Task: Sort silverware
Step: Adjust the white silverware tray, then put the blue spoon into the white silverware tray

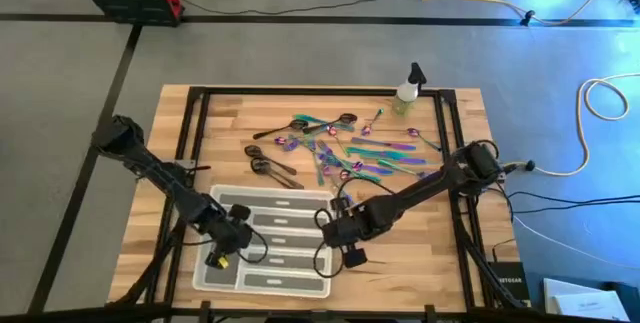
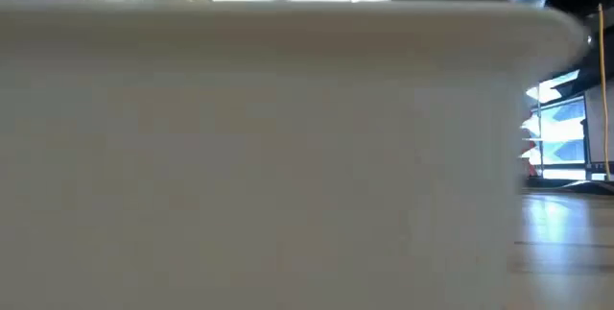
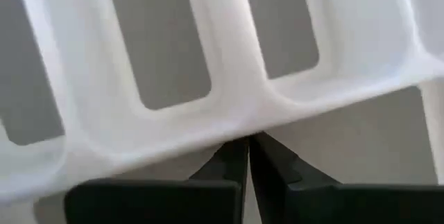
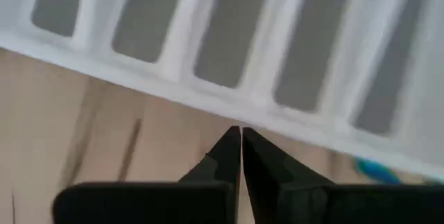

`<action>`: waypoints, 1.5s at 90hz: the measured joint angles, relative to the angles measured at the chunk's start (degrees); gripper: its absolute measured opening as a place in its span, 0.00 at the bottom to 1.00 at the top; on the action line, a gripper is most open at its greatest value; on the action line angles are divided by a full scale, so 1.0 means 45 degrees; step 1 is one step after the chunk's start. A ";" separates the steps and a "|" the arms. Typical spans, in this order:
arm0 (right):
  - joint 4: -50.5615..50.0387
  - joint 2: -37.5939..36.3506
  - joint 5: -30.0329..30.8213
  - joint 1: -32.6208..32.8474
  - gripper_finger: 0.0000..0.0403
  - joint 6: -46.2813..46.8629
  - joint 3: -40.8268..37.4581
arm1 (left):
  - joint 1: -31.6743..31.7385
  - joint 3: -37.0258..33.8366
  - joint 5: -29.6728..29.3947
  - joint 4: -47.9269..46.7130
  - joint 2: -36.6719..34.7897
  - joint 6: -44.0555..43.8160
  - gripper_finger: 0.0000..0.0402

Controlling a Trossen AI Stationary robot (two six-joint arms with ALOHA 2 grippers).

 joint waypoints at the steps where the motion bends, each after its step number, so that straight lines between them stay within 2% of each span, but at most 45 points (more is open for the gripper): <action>1: -0.0131 -0.0065 0.0091 0.0020 0.00 0.0051 0.0003 | 0.0028 0.0000 0.0000 0.0044 0.0000 0.0057 0.00; 13: -0.1327 -0.1003 0.0919 0.0262 0.00 0.0609 0.0010 | 0.0361 0.0005 0.0141 0.0354 -0.0005 0.0423 0.00; 28: -0.2735 -0.2207 0.2913 0.0547 0.00 0.1488 0.0010 | 0.0555 0.0019 0.0201 0.0813 -0.0006 0.0591 0.00; 37: -0.3564 -0.2714 0.3611 0.0513 0.00 0.2198 -0.0006 | 0.0550 0.0019 0.0243 0.0792 -0.0010 0.0581 0.00; 48: -0.3650 -0.3121 0.4020 0.0391 0.00 0.2388 -0.0511 | 0.0385 0.0024 0.0364 0.0781 -0.0029 0.0083 0.00; 63: -0.2614 -0.3406 0.4395 -0.0214 0.02 0.1952 -0.1805 | -0.0091 0.0397 0.0848 0.0579 -0.0029 -0.0703 0.00; 74: -0.0616 -0.3840 0.4379 -0.1359 0.05 0.1316 -0.3248 | -0.0706 0.1479 -0.0160 0.0622 -0.0044 0.0257 0.00; 83: 0.1449 -0.4296 0.3000 -0.2479 0.11 0.0646 -0.4217 | -0.1069 0.2391 -0.1145 0.0589 -0.0200 0.1179 0.00; 91: 0.2074 -0.4370 0.2043 -0.3270 0.16 0.0605 -0.4570 | -0.1145 0.2824 -0.1848 0.0602 -0.0544 0.1174 0.00; 102: 0.2213 -0.4370 0.1855 -0.3694 0.22 0.1289 -0.5003 | -0.1240 0.2871 -0.3527 0.1010 -0.1096 0.1999 0.00; 116: 0.3810 -0.4184 0.1884 -0.3770 0.23 0.1723 -0.5338 | -0.1408 0.2866 -0.6079 0.1994 -0.1137 0.4240 0.00; 123: 0.4342 -0.3868 0.1886 -0.4020 0.23 0.1660 -0.5338 | -0.1266 0.2639 -0.6537 0.3029 -0.1141 0.4945 0.00; 135: 0.4617 -0.3414 0.1921 -0.4940 0.23 0.1280 -0.5054 | -0.1099 0.1892 -0.6583 0.4754 -0.1138 0.5602 0.00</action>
